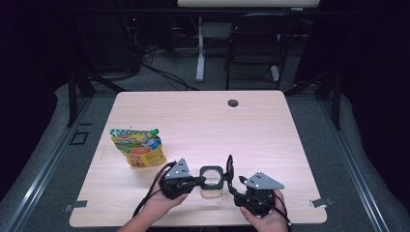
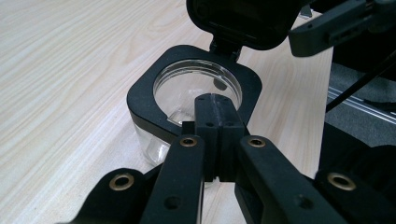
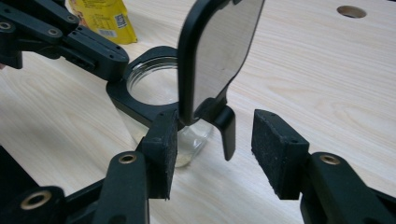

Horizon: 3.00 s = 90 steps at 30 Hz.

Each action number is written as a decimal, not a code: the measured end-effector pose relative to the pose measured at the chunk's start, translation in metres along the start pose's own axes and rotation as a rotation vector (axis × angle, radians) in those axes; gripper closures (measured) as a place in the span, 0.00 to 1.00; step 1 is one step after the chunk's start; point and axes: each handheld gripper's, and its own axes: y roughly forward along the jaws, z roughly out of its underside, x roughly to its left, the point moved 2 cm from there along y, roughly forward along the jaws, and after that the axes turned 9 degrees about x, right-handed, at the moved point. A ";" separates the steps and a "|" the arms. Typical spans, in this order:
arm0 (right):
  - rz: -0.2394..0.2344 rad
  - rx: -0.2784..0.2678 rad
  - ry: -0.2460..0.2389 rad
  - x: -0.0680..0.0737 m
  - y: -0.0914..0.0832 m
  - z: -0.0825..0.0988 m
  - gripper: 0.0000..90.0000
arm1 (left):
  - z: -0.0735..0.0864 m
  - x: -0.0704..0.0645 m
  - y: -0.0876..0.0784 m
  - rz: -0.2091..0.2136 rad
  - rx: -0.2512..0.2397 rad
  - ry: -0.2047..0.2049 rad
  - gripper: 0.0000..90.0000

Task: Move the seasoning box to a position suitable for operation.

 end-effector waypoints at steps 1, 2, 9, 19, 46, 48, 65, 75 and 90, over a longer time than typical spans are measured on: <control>-0.008 0.002 0.000 0.003 0.001 -0.001 0.54 | 0.000 0.000 0.000 -0.001 0.004 0.000 1.00; -0.008 -0.003 -0.002 0.004 0.002 -0.001 0.53 | 0.000 0.000 0.000 -0.001 0.000 -0.002 1.00; 0.012 -0.015 0.011 0.009 0.009 -0.005 0.56 | 0.001 0.002 -0.002 -0.012 -0.008 -0.035 0.93; 0.003 -0.009 0.036 -0.001 0.010 -0.010 0.76 | 0.015 0.010 -0.016 -0.064 -0.007 -0.067 0.89; -0.059 -0.014 0.063 -0.030 0.034 -0.027 0.93 | 0.046 0.020 -0.047 -0.153 0.001 -0.126 0.85; -0.074 -0.013 0.059 -0.031 0.037 -0.029 0.94 | 0.049 0.021 -0.049 -0.162 0.001 -0.136 0.85; -0.169 -0.005 0.012 -0.046 0.049 -0.042 0.94 | 0.060 0.025 -0.063 -0.202 -0.010 -0.170 0.85; -0.179 -0.003 -0.045 -0.043 0.055 -0.046 0.88 | 0.066 0.029 -0.074 -0.226 -0.026 -0.198 0.85; -0.153 0.002 0.031 -0.043 0.040 -0.035 0.87 | 0.067 0.037 -0.081 -0.227 -0.034 -0.207 0.84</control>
